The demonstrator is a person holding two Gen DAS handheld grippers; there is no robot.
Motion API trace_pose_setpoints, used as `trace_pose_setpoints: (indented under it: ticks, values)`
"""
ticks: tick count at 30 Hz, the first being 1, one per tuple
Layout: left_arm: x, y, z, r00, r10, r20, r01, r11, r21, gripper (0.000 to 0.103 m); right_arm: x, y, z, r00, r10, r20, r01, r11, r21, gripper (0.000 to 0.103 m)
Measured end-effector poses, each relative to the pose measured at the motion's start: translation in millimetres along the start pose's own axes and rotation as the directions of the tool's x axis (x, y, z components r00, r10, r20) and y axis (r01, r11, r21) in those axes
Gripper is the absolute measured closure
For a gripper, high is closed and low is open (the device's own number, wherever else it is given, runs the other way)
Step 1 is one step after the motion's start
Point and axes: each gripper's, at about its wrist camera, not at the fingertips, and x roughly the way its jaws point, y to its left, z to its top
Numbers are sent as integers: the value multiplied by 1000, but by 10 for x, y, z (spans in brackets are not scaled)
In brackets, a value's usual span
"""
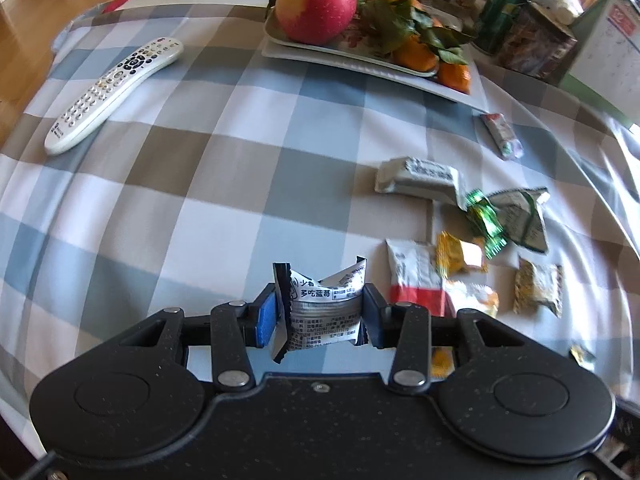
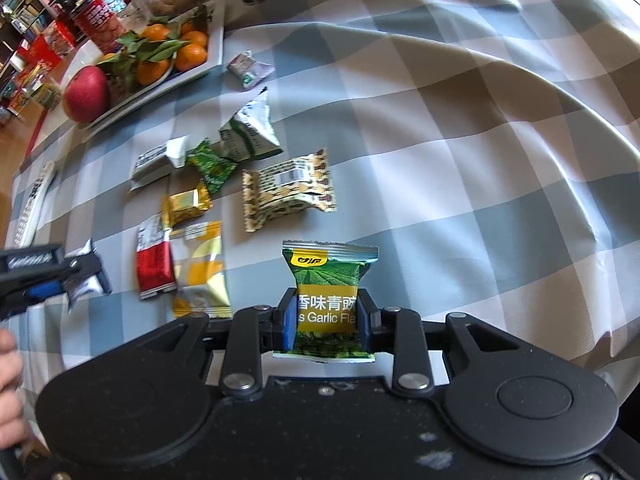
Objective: Organize snacks
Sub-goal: 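Carry both held packets back over the gold tray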
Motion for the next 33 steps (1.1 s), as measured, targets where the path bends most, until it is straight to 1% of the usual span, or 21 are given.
trace_pose_setpoints:
  ticks: [3, 5, 8, 11, 13, 15, 18, 20, 26, 30, 33]
  values:
    - [-160, -45, -143, 1000, -1, 26, 0, 999, 37, 52, -10, -29, -6, 1000, -8, 15, 8, 1000, 4, 72]
    - [-288, -59, -272, 999, -15, 37, 13, 999, 48, 52, -43, -63, -18, 999, -12, 35, 12, 1000, 10, 72]
    - [-483, -50, -485, 998, -53, 40, 51, 997, 54, 52, -124, -100, -45, 996, -26, 88, 26, 1000, 10, 72]
    - [-683, -38, -717, 995, -93, 40, 90, 994, 57, 52, -251, -135, -87, 987, -34, 155, 35, 999, -2, 72]
    - [-809, -29, -866, 993, -104, 51, 101, 993, 59, 52, -348, -178, -145, 981, -24, 194, 24, 1000, 3, 72]
    - [-930, -10, -1018, 992, -108, 68, 104, 993, 62, 52, -433, -233, -233, 977, -3, 215, -2, 1000, 24, 72]
    - [-1087, 20, -1258, 989, -106, 98, 100, 993, 68, 52, -569, -303, -435, 969, 33, 243, -48, 997, 56, 72]
    - [-1158, 50, -1417, 989, -104, 106, 98, 993, 65, 52, -665, -329, -589, 962, 47, 268, -64, 996, 57, 72]
    - [-1226, 173, -1820, 989, -130, 70, 129, 992, 14, 52, -946, -366, -1100, 935, 59, 349, -77, 996, 37, 72]
    - [-1253, 159, -2079, 993, -88, 74, 87, 996, 25, 52, -1080, -405, -1437, 923, 79, 376, -96, 995, 27, 72]
    - [-1280, 158, -2252, 994, -75, 78, 73, 997, 29, 52, -1152, -420, -1697, 921, 81, 382, -92, 996, 10, 72]
